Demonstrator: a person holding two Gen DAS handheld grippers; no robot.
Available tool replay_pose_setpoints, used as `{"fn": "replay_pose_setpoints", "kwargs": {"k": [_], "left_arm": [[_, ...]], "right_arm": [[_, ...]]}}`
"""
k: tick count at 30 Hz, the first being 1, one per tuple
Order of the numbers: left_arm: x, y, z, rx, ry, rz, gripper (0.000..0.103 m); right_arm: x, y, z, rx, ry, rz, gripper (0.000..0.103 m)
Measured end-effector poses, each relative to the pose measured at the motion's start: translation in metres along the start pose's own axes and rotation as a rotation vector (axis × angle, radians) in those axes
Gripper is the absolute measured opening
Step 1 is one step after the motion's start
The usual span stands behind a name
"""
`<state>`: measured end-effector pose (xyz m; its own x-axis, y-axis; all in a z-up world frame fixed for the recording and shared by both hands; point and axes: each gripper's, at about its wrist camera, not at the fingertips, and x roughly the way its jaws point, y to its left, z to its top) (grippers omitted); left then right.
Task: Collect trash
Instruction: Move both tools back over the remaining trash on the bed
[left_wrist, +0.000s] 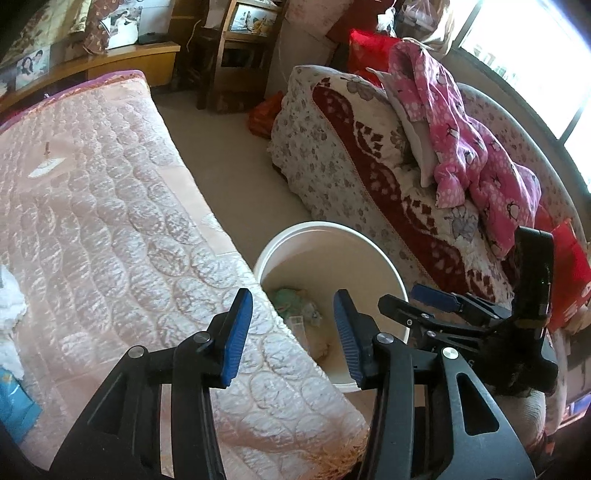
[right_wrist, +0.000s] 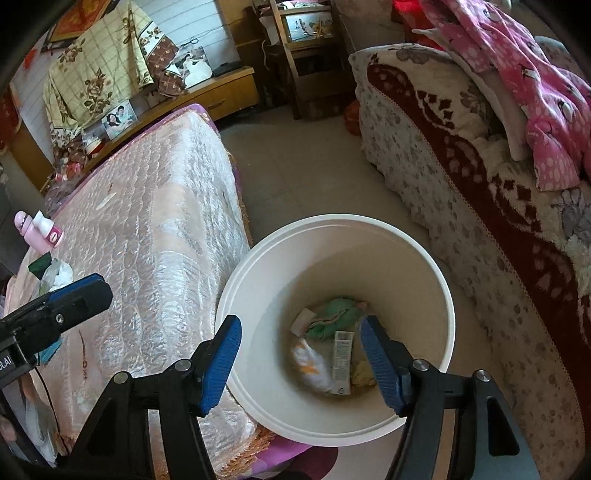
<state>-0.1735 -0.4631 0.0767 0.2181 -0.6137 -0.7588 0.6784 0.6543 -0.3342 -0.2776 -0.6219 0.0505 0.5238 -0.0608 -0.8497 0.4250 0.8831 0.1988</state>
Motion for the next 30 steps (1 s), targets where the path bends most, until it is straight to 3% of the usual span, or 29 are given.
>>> {"fn": "replay_pose_setpoints", "kwargs": {"k": [11, 21, 30], "left_arm": [[-0.032, 0.015, -0.014, 0.018, -0.041, 0.094, 0.044], [-0.07, 0.042, -0.029, -0.007, -0.089, 0.173, 0.044], [-0.103, 0.078, -0.049, -0.059, -0.113, 0.227, 0.044]], "right_arm": [[-0.02, 0.029, 0.001, -0.053, -0.03, 0.011, 0.065], [-0.047, 0.085, 0.004, -0.143, -0.091, 0.064, 0.069], [-0.046, 0.141, -0.004, -0.231, -0.079, 0.13, 0.069]]}}
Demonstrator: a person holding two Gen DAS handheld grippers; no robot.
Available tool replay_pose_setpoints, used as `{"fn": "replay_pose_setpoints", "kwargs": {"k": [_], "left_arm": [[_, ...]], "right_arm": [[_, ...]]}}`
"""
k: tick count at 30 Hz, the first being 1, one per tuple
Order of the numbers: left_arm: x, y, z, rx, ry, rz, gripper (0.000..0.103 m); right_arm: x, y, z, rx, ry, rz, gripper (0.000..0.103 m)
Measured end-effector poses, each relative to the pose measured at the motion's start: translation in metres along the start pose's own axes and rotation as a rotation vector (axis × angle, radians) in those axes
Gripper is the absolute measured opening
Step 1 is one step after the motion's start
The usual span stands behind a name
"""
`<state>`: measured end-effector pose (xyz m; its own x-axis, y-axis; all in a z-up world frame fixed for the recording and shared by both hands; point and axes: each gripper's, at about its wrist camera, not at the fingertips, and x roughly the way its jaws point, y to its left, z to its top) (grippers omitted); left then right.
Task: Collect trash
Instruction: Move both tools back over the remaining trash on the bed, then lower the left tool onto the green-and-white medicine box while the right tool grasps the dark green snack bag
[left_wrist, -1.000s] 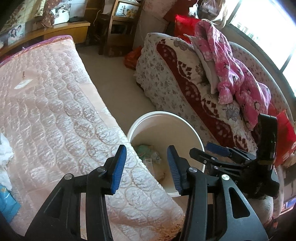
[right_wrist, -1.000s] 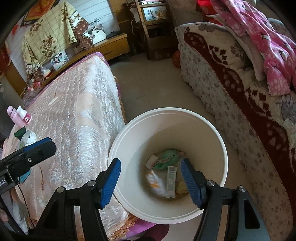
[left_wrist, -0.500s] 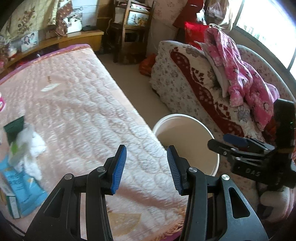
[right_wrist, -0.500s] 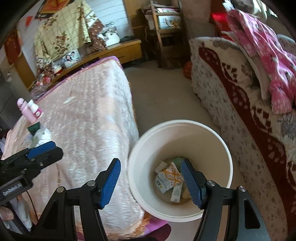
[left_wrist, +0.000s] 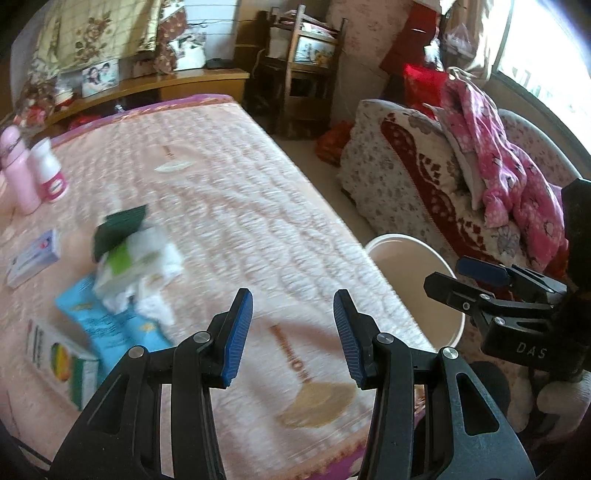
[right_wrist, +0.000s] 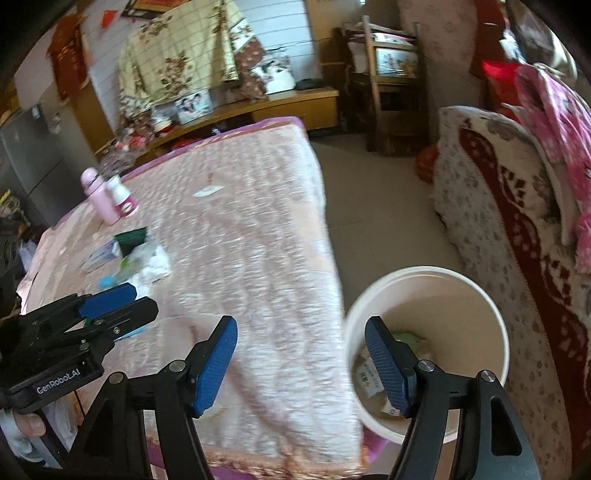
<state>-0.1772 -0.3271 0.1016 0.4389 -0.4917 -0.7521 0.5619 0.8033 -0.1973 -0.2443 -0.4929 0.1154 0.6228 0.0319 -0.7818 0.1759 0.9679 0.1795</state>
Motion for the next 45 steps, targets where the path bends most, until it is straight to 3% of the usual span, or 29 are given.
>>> {"fn": "replay_pose_setpoints", "kwargs": {"k": [8, 18, 26, 30, 33, 35, 38, 45], "left_arm": [[0.0, 0.056, -0.016, -0.08, 0.007, 0.03, 0.044], [-0.023, 0.158, -0.054, -0.224, 0.111, 0.093, 0.044], [-0.061, 0.225, -0.08, -0.297, 0.137, 0.221, 0.044], [-0.08, 0.24, -0.084, -0.321, 0.116, 0.241, 0.044], [-0.094, 0.247, -0.084, -0.341, 0.086, 0.208, 0.044], [-0.101, 0.249, -0.082, -0.349, 0.066, 0.195, 0.044], [-0.104, 0.251, -0.077, -0.358, 0.042, 0.183, 0.058], [-0.099, 0.272, -0.07, -0.399, 0.023, 0.204, 0.059]], "right_arm": [[0.008, 0.045, -0.002, -0.073, 0.024, 0.051, 0.069], [0.028, 0.084, -0.003, -0.131, 0.067, 0.103, 0.07], [0.054, 0.128, 0.0, -0.187, 0.105, 0.168, 0.07], [0.065, 0.147, 0.005, -0.188, 0.111, 0.22, 0.07], [0.073, 0.158, 0.014, -0.186, 0.102, 0.243, 0.07], [0.08, 0.165, 0.022, -0.181, 0.095, 0.255, 0.077], [0.087, 0.175, 0.033, -0.181, 0.087, 0.271, 0.078], [0.111, 0.198, 0.073, -0.231, 0.053, 0.271, 0.085]]}}
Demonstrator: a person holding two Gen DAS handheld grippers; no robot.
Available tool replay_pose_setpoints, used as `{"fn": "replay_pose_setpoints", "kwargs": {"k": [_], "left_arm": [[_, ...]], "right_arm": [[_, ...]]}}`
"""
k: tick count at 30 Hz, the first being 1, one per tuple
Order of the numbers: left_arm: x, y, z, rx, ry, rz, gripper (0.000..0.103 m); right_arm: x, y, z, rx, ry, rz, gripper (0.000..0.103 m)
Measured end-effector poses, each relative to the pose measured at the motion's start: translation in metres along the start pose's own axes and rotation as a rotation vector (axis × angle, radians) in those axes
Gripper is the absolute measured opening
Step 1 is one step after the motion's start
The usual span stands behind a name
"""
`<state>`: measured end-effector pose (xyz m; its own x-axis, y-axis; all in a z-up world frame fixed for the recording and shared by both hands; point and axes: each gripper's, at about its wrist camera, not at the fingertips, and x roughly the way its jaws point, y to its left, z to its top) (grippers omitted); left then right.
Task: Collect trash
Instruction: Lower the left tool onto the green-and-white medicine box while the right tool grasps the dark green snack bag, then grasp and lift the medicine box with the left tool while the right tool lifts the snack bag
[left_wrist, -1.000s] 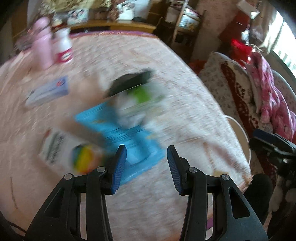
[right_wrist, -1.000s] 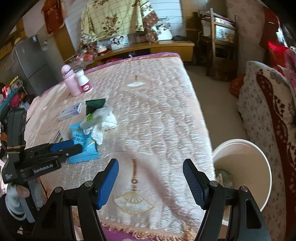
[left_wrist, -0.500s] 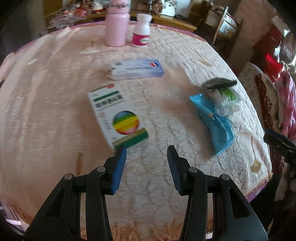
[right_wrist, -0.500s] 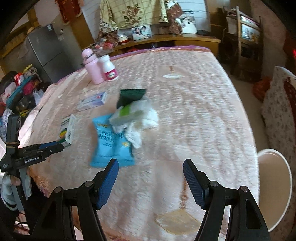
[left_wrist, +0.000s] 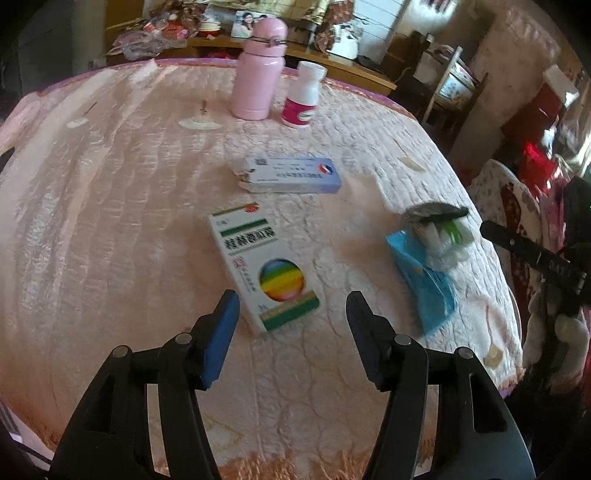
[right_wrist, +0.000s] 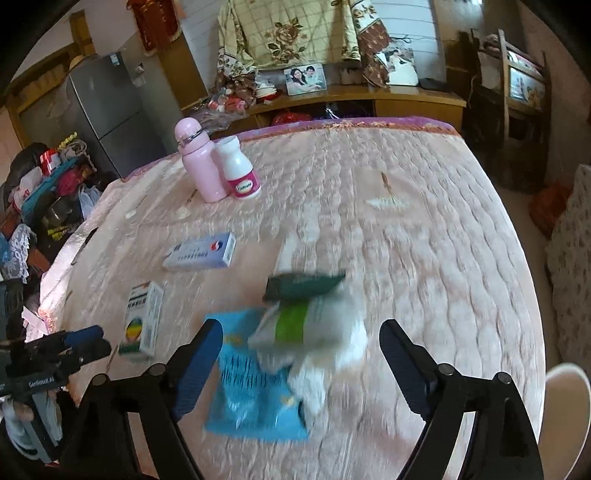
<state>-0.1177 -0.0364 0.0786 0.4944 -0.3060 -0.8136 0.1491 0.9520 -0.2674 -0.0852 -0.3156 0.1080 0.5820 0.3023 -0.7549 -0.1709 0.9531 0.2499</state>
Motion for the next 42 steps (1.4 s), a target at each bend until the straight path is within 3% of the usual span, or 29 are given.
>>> {"fn": "replay_pose_setpoints", "kwargs": {"k": [6, 10, 11, 13, 14, 19, 26, 29, 35, 37, 42], "left_arm": [[0.022, 0.012, 0.015, -0.071, -0.011, 0.0, 0.06], [0.037, 0.008, 0.02, -0.068, -0.026, 0.042, 0.06], [0.04, 0.004, 0.022, -0.053, -0.031, 0.053, 0.06], [0.043, -0.001, 0.023, -0.031, -0.035, 0.071, 0.06], [0.045, -0.003, 0.023, -0.022, -0.036, 0.083, 0.06], [0.043, 0.0, 0.022, -0.029, -0.036, 0.078, 0.06], [0.045, 0.003, 0.016, -0.073, -0.009, 0.027, 0.068], [0.054, -0.004, 0.014, -0.065, 0.0, 0.043, 0.068], [0.069, -0.005, 0.012, -0.073, 0.01, 0.075, 0.067], [0.07, -0.004, 0.011, -0.068, 0.005, 0.094, 0.058], [0.063, -0.007, 0.006, -0.052, 0.02, 0.058, 0.058]], "right_arm": [[0.034, -0.007, 0.026, -0.048, 0.058, -0.013, 0.085], [0.053, -0.004, 0.03, -0.075, 0.087, 0.002, 0.083], [0.056, -0.003, 0.03, -0.079, 0.083, 0.003, 0.08], [0.061, 0.0, 0.027, -0.077, 0.086, 0.021, 0.052], [0.063, 0.0, 0.024, -0.075, 0.093, 0.026, 0.047], [0.051, 0.004, 0.009, -0.097, 0.06, 0.036, 0.047], [-0.002, 0.011, -0.007, -0.106, -0.028, 0.073, 0.047], [-0.021, 0.015, -0.023, -0.124, -0.041, 0.066, 0.047], [-0.035, 0.012, -0.067, -0.145, 0.017, 0.009, 0.047], [-0.033, 0.006, -0.081, -0.144, 0.048, -0.018, 0.047], [-0.025, -0.013, -0.101, -0.097, 0.117, -0.035, 0.047]]}}
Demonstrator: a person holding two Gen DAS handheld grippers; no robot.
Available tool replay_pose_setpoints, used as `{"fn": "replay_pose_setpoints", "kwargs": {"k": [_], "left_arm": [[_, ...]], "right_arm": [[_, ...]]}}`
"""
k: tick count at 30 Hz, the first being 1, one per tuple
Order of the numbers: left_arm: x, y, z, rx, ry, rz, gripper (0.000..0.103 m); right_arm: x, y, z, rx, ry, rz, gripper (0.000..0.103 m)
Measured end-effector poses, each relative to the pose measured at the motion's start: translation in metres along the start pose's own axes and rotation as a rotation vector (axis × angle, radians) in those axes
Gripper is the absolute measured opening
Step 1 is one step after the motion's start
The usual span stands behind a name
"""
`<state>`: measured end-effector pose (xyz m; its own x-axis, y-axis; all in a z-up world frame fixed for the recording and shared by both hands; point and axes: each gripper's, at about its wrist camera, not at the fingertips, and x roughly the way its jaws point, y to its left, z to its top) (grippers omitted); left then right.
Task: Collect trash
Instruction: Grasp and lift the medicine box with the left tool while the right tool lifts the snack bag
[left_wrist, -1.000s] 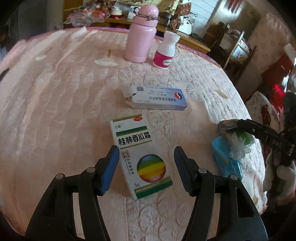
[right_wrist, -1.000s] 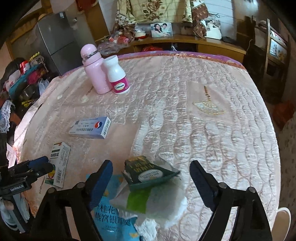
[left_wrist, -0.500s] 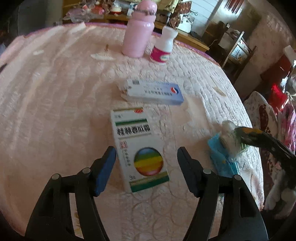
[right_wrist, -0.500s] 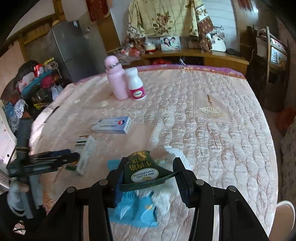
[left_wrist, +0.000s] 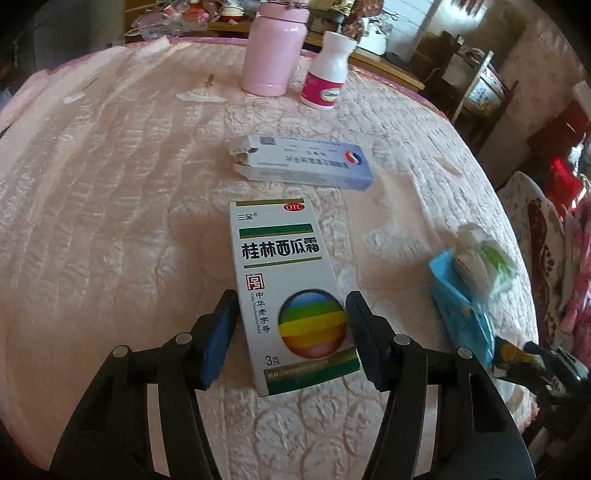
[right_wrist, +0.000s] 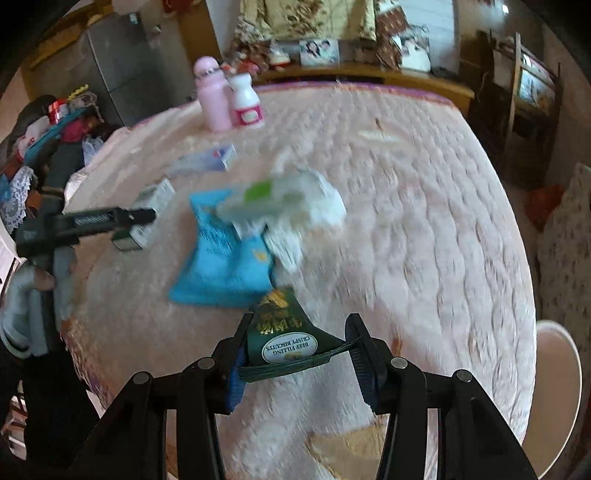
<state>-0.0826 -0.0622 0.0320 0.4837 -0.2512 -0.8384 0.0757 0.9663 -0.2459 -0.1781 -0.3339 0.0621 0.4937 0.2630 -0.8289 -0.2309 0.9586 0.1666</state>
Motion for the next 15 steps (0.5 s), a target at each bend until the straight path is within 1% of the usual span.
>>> {"fn": "replay_pose_setpoints", "kwargs": {"k": [1, 3, 5, 6, 7, 9, 11, 14, 15], "left_arm": [[-0.004, -0.002, -0.002, 0.009, -0.003, -0.006, 0.058], [-0.013, -0.009, -0.006, 0.034, -0.011, -0.027, 0.058], [-0.022, -0.017, -0.01, 0.062, -0.022, -0.046, 0.058], [-0.025, -0.02, -0.011, 0.071, -0.025, -0.052, 0.058], [-0.029, -0.024, -0.013, 0.08, -0.027, -0.06, 0.058], [-0.035, -0.031, -0.016, 0.093, -0.028, -0.078, 0.058], [-0.041, -0.037, -0.019, 0.108, -0.037, -0.089, 0.058], [-0.05, -0.045, -0.023, 0.125, -0.05, -0.104, 0.057], [-0.053, -0.047, -0.024, 0.127, -0.052, -0.111, 0.057]], "right_arm": [[0.002, -0.001, -0.004, -0.001, 0.023, -0.001, 0.047], [0.006, 0.0, -0.009, -0.016, 0.07, 0.002, 0.053], [0.009, 0.002, -0.013, -0.033, 0.099, 0.003, 0.054], [0.009, 0.004, -0.015, -0.041, 0.109, 0.005, 0.059], [0.009, 0.005, -0.015, -0.046, 0.113, 0.009, 0.066], [0.006, 0.007, -0.014, -0.053, 0.106, 0.014, 0.071], [0.006, 0.008, -0.013, -0.062, 0.102, 0.012, 0.071], [0.014, 0.014, -0.013, -0.077, 0.12, 0.013, 0.071], [0.018, 0.017, -0.015, -0.086, 0.127, 0.018, 0.064]]}}
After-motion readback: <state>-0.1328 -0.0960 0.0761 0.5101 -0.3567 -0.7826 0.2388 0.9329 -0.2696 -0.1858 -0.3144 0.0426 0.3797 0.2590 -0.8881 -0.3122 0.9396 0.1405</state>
